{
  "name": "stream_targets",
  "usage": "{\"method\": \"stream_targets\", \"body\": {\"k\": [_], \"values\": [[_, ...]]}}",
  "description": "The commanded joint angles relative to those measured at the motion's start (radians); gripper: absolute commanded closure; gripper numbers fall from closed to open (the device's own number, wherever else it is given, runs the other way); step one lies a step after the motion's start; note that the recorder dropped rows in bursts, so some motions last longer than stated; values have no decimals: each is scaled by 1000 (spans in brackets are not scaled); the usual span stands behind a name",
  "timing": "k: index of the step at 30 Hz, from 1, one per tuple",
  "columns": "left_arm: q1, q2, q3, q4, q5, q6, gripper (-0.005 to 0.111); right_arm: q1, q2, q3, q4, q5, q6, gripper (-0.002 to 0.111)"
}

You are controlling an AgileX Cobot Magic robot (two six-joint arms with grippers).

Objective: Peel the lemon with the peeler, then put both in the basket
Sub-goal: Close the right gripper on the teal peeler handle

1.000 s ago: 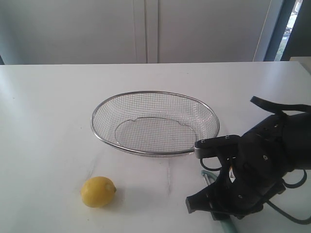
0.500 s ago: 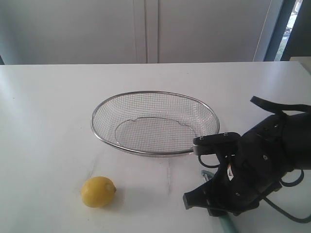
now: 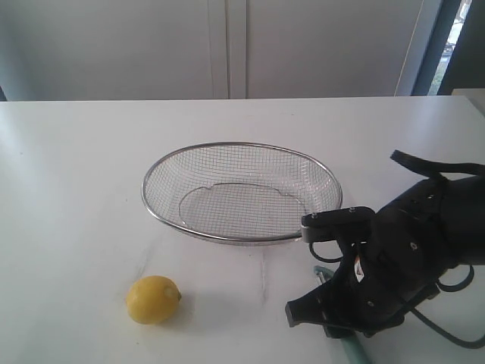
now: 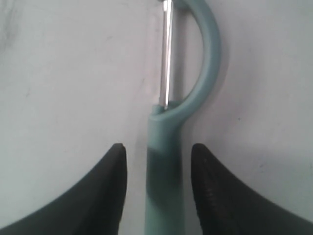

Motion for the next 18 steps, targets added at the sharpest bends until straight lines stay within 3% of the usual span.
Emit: {"method": "stream_targets", "body": {"k": [1,11,18], "values": [[4,-5,4,-6,1,0,107,1,1,1,-1,-1,4,68],[4,-5,4,-6,1,0,107,1,1,1,17,56,4,68],[4,-5,4,-6,1,0,107,1,1,1,17,48,4,74]]}}
